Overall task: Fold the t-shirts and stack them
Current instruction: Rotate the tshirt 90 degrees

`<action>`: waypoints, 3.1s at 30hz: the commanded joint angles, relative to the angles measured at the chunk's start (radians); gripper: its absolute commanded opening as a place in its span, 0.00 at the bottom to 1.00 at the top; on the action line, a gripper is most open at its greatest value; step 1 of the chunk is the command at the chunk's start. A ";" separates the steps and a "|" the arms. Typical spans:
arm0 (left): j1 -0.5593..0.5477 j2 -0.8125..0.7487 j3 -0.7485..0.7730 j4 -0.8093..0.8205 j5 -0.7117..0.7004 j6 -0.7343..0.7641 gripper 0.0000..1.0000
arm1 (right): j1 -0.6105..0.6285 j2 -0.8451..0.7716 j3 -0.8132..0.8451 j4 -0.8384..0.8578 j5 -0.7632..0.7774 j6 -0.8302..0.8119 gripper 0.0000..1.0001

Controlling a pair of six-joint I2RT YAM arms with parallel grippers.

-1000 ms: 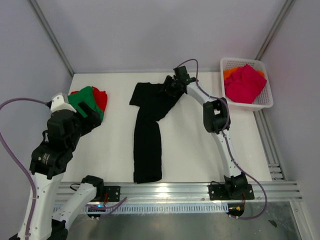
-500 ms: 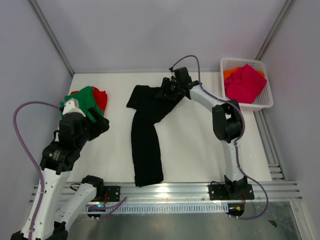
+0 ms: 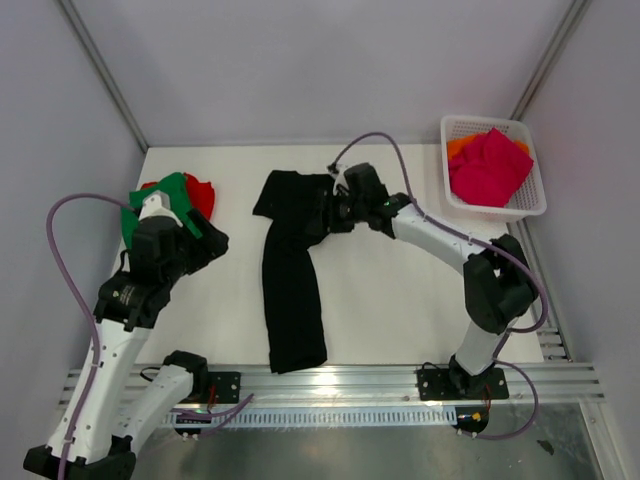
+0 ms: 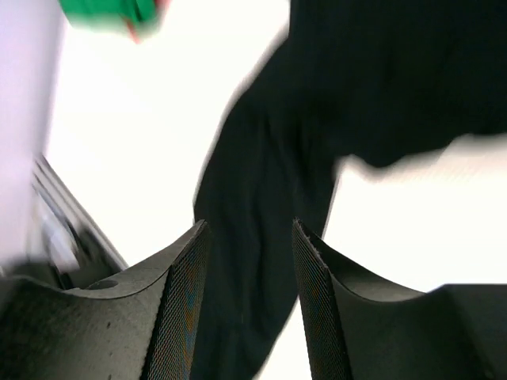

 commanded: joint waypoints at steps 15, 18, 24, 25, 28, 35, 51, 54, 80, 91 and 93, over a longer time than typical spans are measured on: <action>-0.001 0.148 0.023 0.149 0.104 0.005 0.82 | 0.175 -0.191 -0.459 0.005 0.026 0.098 0.51; -0.001 0.168 0.020 0.163 0.118 -0.001 0.81 | 0.180 -0.190 -0.453 0.041 0.003 0.132 0.51; -0.001 0.179 0.017 0.178 0.110 0.006 0.81 | 0.221 -0.121 -0.376 0.093 -0.047 0.170 0.51; -0.001 0.179 0.019 0.178 0.106 0.011 0.81 | 0.239 -0.094 -0.350 0.096 -0.049 0.173 0.51; -0.001 0.176 0.023 0.176 0.099 0.016 0.81 | 0.271 -0.041 -0.310 0.105 -0.057 0.182 0.51; -0.001 0.176 0.025 0.169 0.084 0.025 0.81 | 0.304 0.023 -0.293 0.147 -0.070 0.213 0.50; -0.001 0.176 0.066 0.137 0.052 0.051 0.81 | 0.305 0.137 -0.327 0.051 -0.008 0.163 0.50; -0.001 0.188 0.082 0.127 0.050 0.060 0.81 | 0.305 0.117 -0.365 0.048 -0.018 0.173 0.51; -0.003 0.289 0.184 0.120 0.044 0.144 0.81 | 0.305 -0.227 -0.724 -0.054 0.026 0.247 0.50; -0.001 0.292 0.143 0.155 0.069 0.114 0.81 | 0.305 -0.233 -0.422 -0.166 0.195 0.111 0.50; -0.001 0.289 0.138 0.156 0.067 0.112 0.81 | 0.305 -0.248 -0.361 -0.183 0.210 0.100 0.50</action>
